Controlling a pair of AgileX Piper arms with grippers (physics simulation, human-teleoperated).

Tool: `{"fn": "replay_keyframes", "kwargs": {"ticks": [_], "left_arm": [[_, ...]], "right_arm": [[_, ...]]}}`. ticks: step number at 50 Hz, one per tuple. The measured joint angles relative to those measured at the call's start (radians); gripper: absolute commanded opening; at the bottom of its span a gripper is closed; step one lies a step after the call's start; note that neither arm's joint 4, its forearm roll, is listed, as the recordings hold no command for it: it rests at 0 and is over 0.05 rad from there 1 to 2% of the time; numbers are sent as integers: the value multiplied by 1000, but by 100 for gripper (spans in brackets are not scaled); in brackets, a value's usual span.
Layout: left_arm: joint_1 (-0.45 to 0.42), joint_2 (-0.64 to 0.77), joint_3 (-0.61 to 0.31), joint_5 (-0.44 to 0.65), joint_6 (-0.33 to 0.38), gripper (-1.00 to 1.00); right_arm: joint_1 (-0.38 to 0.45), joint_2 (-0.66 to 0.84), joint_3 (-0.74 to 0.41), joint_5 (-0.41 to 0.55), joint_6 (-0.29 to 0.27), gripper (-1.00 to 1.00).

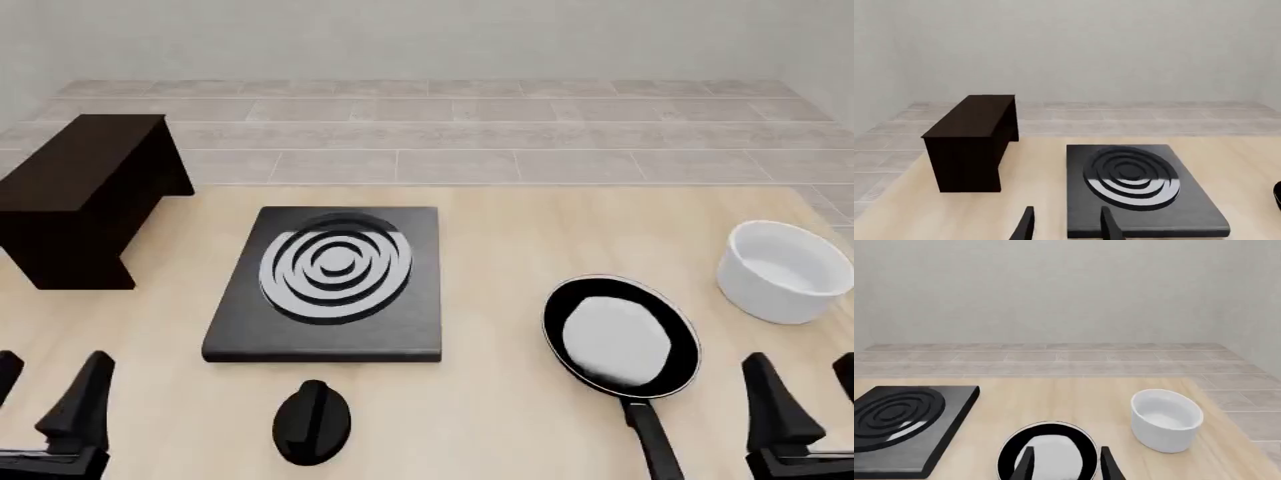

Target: Put the frying pan on top of the cabinet.

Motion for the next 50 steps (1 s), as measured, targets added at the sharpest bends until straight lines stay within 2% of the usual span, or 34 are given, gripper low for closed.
{"fn": "replay_keyframes", "kwargs": {"ticks": [20,25,30,36,45,50], "left_arm": [[-8,4,-30,-3,30,100],[-39,36,-87,-2,-8,100],[-92,121,-175,-7,-92,100],[-203,246,-258,-51,-200,100],[-413,492,-378,-162,-362,100],[-544,669,-428,-262,-462,100]], "right_arm": [[2,-1,-11,15,-5,100],[1,-1,-11,14,-4,100],[-1,-1,-11,14,-2,100],[-2,-1,-11,14,0,100],[-5,-1,-12,14,4,100],[-6,-1,-12,15,5,100]]}}
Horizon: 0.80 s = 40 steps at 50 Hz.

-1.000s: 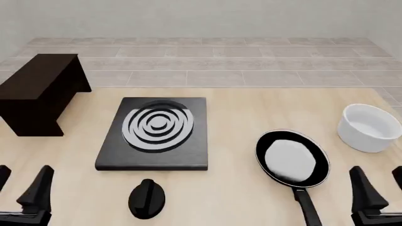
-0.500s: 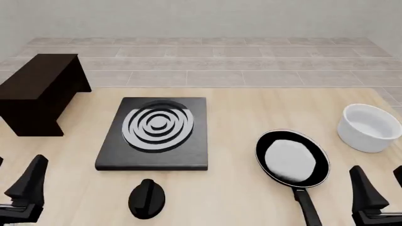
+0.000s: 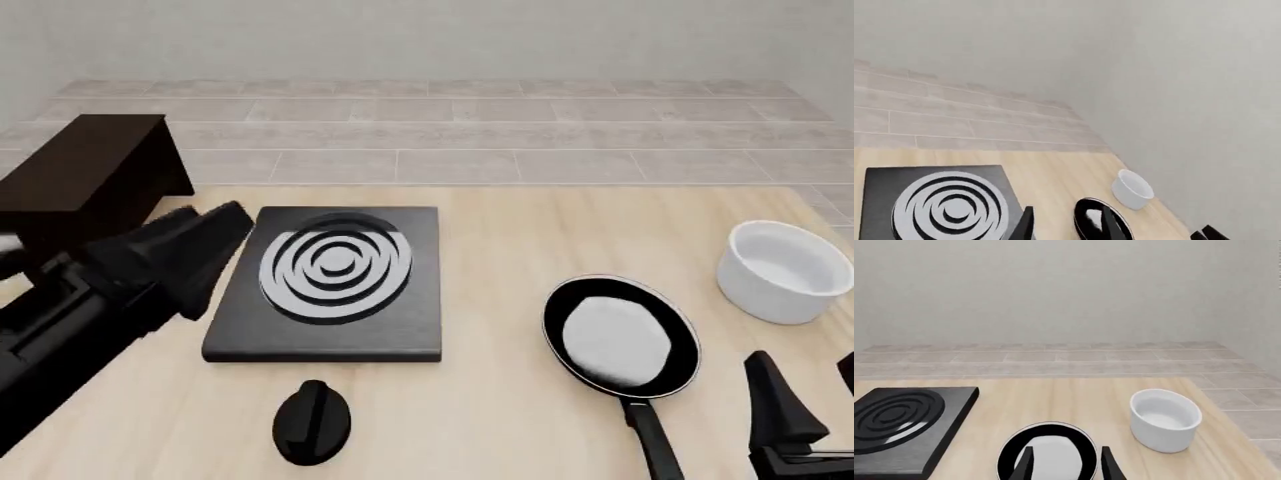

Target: Put the frying pan on top of the cabinet.

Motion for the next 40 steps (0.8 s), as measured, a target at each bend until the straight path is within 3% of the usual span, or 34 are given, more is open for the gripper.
{"fn": "replay_keyframes", "kwargs": {"ticks": [9,18,40], "left_arm": [[-191,334,-66,-191,-192,100],[-321,607,-141,-319,-350,100],[-491,972,-303,-421,-534,100]], "right_arm": [[-2,0,2,-2,4,100],[0,0,4,-4,4,100],[4,0,5,-6,-6,100]]}}
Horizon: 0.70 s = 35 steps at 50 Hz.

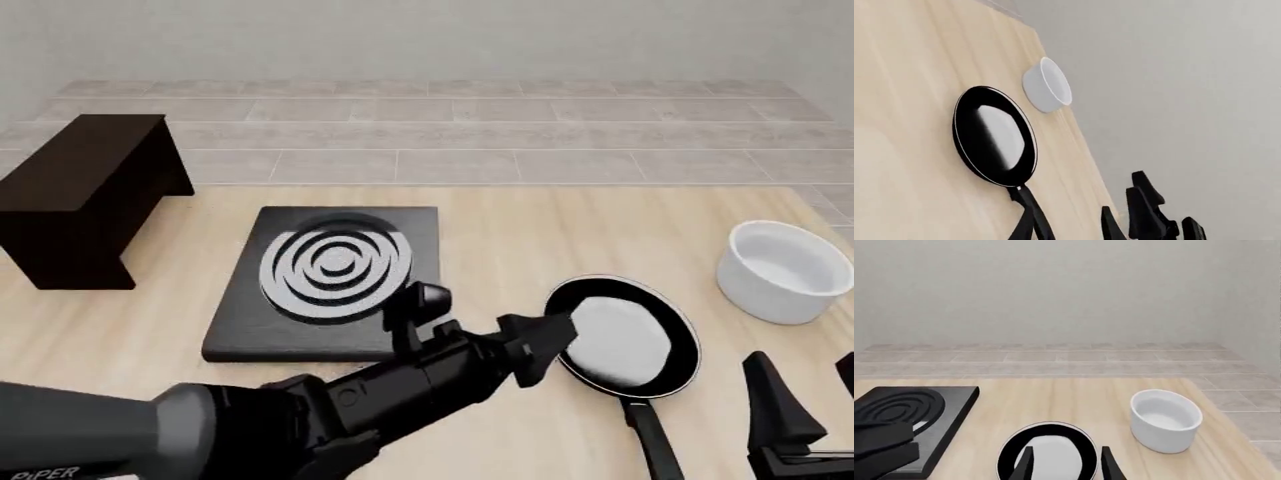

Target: Put the frying pan on top of the cabinet.

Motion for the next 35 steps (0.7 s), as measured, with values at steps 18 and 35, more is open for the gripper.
{"fn": "replay_keyframes", "kwargs": {"ticks": [18,35], "left_arm": [[-52,155,-61,-53,-93,100],[-84,260,-86,-113,-185,100]], "right_arm": [[1,0,-5,4,4,100],[1,0,-8,6,11,100]]}}
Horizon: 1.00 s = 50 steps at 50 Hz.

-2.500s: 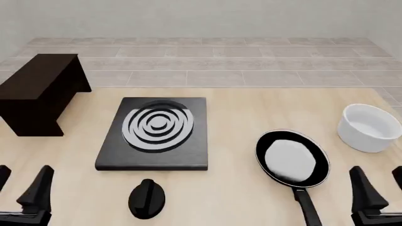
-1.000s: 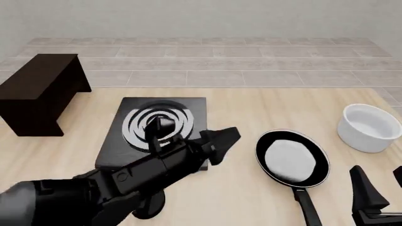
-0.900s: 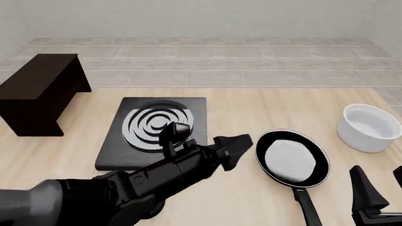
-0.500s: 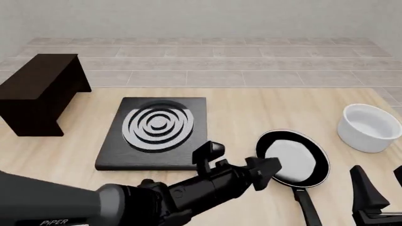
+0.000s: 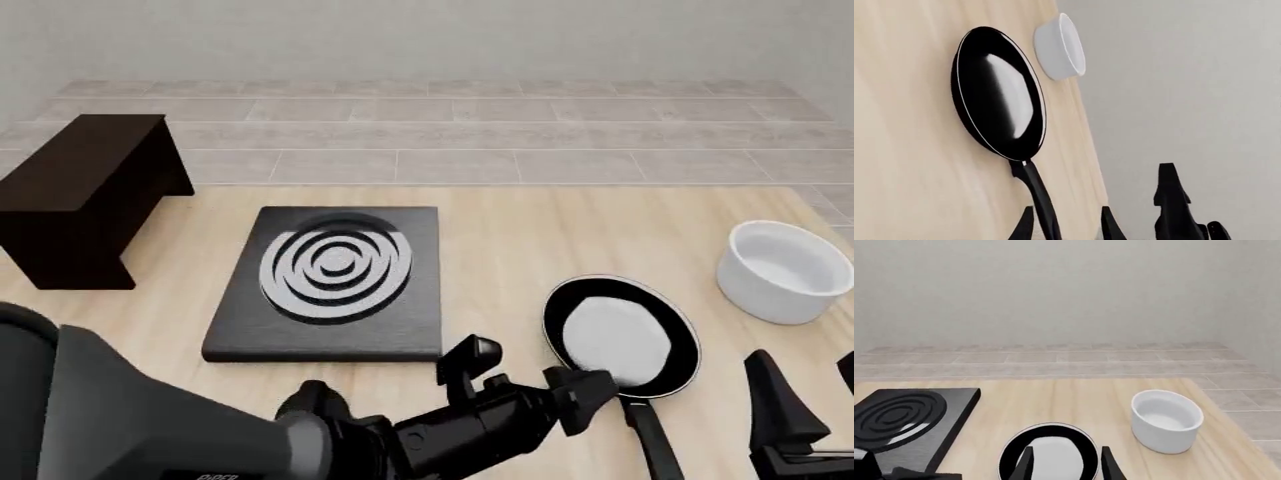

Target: Put the frying pan on top of the cabinet.

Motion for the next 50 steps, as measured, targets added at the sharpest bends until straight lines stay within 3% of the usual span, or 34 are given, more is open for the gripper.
{"fn": "replay_keyframes", "kwargs": {"ticks": [50], "left_arm": [[-73,186,-112,-11,-92,100]], "right_arm": [[-4,0,10,-14,28,100]]}}
